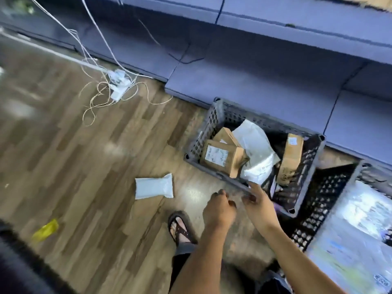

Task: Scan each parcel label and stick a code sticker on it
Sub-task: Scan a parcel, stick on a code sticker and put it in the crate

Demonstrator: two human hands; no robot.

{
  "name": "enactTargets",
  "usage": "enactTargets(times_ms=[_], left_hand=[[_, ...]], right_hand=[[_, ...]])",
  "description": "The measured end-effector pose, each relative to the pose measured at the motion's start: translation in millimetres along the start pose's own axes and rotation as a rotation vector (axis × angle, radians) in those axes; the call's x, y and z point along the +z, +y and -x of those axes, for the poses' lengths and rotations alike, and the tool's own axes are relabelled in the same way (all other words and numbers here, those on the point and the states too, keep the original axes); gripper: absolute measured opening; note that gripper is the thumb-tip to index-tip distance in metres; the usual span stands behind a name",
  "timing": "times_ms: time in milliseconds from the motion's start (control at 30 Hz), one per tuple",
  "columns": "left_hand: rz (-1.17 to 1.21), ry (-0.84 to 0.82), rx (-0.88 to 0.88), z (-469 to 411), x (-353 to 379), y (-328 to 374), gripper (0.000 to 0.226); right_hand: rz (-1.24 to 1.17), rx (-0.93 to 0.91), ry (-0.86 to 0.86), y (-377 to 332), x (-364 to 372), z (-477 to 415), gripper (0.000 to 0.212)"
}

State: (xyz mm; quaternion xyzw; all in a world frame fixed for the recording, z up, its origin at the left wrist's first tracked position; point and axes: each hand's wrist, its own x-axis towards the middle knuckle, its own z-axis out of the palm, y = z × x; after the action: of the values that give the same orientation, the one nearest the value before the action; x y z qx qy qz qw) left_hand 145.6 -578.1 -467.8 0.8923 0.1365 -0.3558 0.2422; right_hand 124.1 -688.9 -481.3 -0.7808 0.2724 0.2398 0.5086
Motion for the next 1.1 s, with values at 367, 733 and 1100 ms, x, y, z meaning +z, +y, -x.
enactTargets(times_ms=[367, 733, 1100], left_hand=[[0.037, 0.028, -0.035, -106, -117, -190, 0.033], [-0.359, 0.138, 0.033, -199, -90, -311, 0.038], [-0.675, 0.081, 0.217, -348, 6, -385, 0.084]], right_hand=[[0.238, -0.010, -0.123, -77, 204, -50, 0.048], [0.460, 0.046, -0.280, -35, 313, -119, 0.048], [0.445, 0.039, -0.360, 68, 405, -223, 0.047]])
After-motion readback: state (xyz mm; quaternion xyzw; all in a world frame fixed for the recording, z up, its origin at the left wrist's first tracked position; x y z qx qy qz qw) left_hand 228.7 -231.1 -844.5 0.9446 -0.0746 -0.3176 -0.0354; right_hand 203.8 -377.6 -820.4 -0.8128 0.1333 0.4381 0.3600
